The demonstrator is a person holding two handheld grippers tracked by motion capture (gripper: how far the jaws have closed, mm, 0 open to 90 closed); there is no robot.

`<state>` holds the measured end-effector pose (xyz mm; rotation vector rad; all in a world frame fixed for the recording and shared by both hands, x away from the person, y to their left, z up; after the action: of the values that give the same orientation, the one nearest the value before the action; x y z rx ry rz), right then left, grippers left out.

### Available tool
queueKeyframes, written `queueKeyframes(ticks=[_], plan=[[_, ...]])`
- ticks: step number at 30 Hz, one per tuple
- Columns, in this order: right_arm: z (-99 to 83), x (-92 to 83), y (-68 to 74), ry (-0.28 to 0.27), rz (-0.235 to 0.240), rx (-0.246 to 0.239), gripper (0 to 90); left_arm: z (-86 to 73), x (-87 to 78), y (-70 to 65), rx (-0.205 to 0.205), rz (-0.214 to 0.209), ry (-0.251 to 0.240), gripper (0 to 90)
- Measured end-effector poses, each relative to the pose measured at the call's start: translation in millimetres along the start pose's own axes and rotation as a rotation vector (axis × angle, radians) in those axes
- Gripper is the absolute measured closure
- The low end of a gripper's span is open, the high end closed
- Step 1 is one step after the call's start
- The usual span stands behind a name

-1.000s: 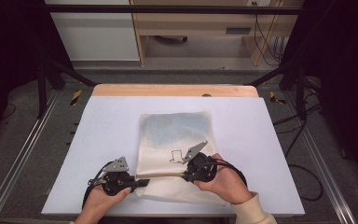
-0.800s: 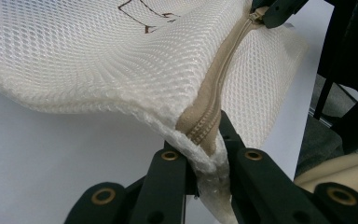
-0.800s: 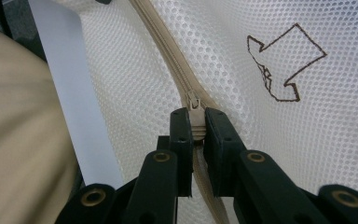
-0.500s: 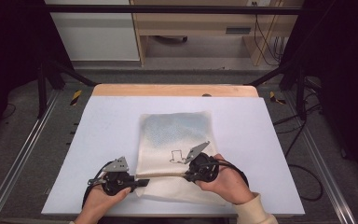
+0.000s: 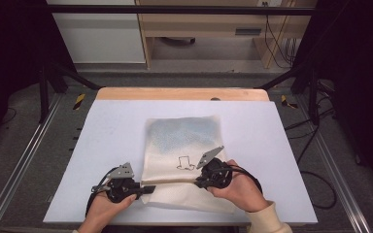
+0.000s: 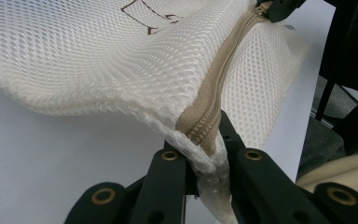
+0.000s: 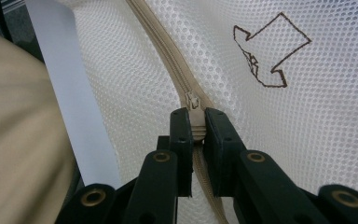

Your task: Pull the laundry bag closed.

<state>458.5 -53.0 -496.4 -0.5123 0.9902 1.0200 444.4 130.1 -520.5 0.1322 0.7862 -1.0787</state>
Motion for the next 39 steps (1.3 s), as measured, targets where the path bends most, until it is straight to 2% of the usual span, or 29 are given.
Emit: queueKeyframes(ticks=[13, 25, 39], plan=[[-3.0, -3.6, -2.4, 0.001, -0.015, -0.001, 82.0, 1.1, -0.3, -0.1, 0.001, -0.007, -0.004, 84.5], [-11.0, -12.3, -11.4, -0.009, -0.032, 0.032, 82.0, 1.1, -0.7, 1.8, -0.005, -0.007, -0.006, 84.5], [-22.5, -21.2, -15.3, -0.016, -0.043, 0.061, 82.0, 0.0, 1.1, 0.5, -0.003, -0.007, -0.001, 84.6]])
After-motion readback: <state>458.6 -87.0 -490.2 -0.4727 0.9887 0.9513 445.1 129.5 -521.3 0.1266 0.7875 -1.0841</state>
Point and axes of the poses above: each handheld gripper's, and its own axes: x roughly forward along the jaws, z roughly out of its top, y roughly to its left, the point moved 10 cm from there along x, roughly forward along the jaws, and after that the axes turned 4 degrees about y, right-handed, at the moved point
